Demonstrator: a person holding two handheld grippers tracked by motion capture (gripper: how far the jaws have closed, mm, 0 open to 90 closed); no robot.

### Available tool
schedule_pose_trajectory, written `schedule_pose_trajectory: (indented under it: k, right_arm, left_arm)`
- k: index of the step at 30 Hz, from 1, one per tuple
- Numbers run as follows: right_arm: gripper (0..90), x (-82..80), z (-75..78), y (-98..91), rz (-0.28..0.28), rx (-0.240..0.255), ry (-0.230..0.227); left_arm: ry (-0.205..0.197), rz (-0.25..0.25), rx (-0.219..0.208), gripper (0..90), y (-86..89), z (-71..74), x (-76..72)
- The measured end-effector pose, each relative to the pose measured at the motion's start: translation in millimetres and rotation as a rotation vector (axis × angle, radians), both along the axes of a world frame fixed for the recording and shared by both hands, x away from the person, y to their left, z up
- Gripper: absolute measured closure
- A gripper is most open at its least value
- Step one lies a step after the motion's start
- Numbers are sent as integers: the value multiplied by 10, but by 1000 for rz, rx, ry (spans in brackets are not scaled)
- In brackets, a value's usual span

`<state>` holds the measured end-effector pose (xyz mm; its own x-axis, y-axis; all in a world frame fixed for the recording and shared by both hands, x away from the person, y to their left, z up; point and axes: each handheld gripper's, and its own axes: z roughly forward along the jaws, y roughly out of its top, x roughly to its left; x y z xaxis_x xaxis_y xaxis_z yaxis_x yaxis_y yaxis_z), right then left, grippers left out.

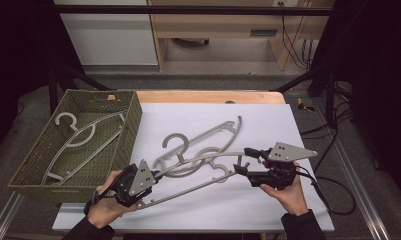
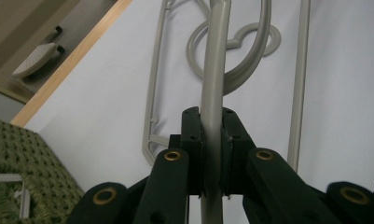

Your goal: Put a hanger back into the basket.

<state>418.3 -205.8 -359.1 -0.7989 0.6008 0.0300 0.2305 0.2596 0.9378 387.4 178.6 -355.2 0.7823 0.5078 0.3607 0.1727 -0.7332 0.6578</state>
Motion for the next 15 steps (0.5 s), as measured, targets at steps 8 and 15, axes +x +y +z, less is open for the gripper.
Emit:
schedule_pose_trajectory:
  k: [8, 15]
  right_arm:
    - [130, -91, -26, -179, -127, 37, -2]
    - [67, -97, -89, -311, -201, 63, 1]
  left_arm:
    - [-11, 63, -62, 821, 112, 318, 67]
    - [-51, 84, -87, 821, 238, 589, 95]
